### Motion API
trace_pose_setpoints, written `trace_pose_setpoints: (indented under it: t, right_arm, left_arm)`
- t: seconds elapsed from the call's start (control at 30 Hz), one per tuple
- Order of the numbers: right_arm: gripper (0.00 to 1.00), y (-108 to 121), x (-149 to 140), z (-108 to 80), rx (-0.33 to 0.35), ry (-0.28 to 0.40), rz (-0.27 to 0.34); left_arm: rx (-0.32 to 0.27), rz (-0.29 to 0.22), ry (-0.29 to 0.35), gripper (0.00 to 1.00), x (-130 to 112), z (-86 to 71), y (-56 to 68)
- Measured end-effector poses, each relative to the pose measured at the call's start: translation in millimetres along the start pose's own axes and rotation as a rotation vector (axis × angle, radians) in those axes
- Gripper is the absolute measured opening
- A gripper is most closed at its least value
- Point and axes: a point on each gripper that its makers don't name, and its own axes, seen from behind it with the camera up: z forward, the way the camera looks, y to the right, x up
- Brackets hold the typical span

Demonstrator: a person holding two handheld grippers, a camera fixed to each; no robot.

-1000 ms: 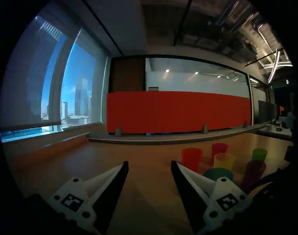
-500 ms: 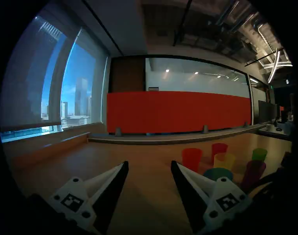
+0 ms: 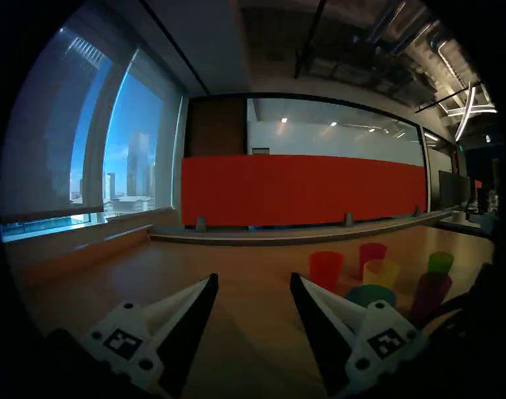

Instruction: Pour water

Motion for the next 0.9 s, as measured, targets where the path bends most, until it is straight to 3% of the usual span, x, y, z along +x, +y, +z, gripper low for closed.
trace_pose_setpoints:
  t: [0.9]
  right_arm:
    - [0.99, -3.0, -16.0, 3.5, -0.002, -0.047, -0.059]
  left_arm:
    - [0.000, 0.000, 0.000, 0.80, 0.0, -0.7, -0.4]
